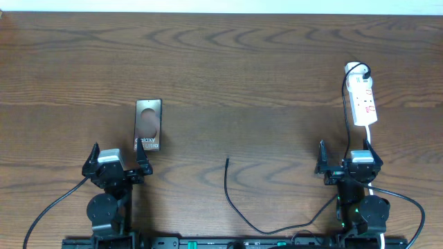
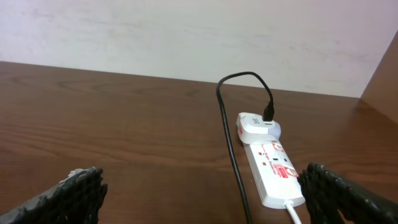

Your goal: Plug charger to phone and switch on socket

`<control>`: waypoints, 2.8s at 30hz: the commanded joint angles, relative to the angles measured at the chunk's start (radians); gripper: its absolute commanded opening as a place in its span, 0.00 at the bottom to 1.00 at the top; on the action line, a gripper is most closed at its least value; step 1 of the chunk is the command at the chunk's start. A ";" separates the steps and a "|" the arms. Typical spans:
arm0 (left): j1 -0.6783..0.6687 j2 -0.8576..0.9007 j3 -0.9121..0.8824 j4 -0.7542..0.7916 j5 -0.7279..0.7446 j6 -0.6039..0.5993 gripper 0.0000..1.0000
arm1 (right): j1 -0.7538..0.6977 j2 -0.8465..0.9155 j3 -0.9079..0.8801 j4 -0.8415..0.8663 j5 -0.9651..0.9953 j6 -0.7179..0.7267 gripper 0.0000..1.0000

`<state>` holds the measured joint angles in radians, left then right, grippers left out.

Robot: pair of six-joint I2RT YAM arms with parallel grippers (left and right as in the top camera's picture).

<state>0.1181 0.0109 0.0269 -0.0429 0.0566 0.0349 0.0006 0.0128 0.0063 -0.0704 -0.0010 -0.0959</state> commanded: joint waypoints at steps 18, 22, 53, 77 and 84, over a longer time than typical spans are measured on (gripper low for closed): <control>0.005 -0.004 -0.023 -0.025 0.002 0.017 1.00 | 0.007 0.002 -0.001 -0.005 -0.006 -0.010 0.99; 0.005 -0.004 -0.023 -0.025 0.002 0.017 1.00 | 0.007 0.002 -0.001 -0.005 -0.006 -0.010 0.99; 0.005 -0.004 -0.023 -0.024 0.002 0.017 1.00 | 0.007 0.002 -0.001 -0.005 -0.006 -0.010 0.99; 0.005 -0.004 0.050 -0.017 0.054 0.019 1.00 | 0.007 0.002 -0.001 -0.005 -0.006 -0.010 0.99; 0.005 0.063 0.203 -0.060 0.055 0.022 1.00 | 0.007 0.002 -0.001 -0.005 -0.006 -0.010 0.99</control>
<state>0.1181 0.0338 0.1383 -0.0967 0.0998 0.0399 0.0006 0.0132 0.0063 -0.0708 -0.0010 -0.0963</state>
